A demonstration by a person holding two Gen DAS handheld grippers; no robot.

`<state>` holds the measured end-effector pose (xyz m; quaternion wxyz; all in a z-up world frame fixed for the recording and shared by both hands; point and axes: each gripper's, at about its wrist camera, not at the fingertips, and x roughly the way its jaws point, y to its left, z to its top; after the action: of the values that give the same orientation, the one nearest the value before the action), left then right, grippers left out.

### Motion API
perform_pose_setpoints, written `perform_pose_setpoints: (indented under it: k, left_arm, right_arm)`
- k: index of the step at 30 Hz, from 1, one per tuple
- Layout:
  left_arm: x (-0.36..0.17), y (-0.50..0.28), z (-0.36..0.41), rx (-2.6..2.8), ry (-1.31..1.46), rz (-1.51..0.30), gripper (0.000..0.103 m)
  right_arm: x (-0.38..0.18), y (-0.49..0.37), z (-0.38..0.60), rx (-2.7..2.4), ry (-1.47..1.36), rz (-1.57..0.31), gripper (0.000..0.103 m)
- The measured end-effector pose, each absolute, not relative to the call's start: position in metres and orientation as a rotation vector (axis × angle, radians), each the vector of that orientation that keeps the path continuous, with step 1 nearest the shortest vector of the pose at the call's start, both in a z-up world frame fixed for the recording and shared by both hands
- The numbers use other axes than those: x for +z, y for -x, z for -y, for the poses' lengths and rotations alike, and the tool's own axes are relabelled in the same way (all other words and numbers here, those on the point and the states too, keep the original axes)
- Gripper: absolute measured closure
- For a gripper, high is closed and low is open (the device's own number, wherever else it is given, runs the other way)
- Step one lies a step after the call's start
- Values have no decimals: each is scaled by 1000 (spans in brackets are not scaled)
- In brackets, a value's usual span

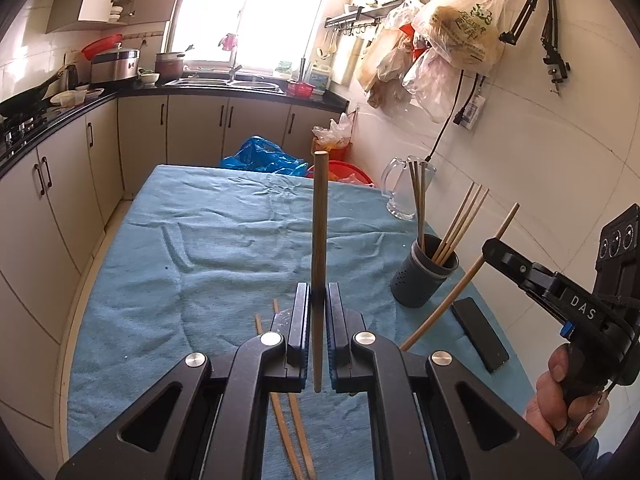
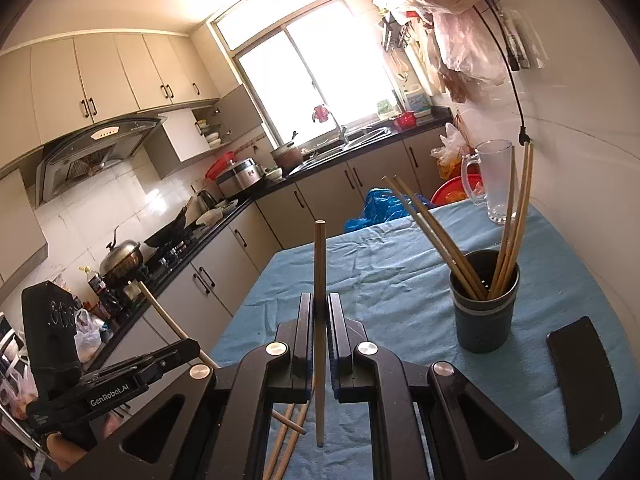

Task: Organize utensils
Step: 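Lift both chopsticks upright and carry them over the black cup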

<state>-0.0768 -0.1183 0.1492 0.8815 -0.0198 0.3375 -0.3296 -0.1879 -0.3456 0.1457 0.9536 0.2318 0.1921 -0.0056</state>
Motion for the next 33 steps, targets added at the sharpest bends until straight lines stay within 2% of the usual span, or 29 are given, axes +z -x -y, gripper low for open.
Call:
perform_pose_setpoints:
  k: [33]
  left_arm:
    - [165, 79, 185, -766, -47, -694, 96]
  right_arm:
    - [156, 230, 413, -124, -548, -294, 96]
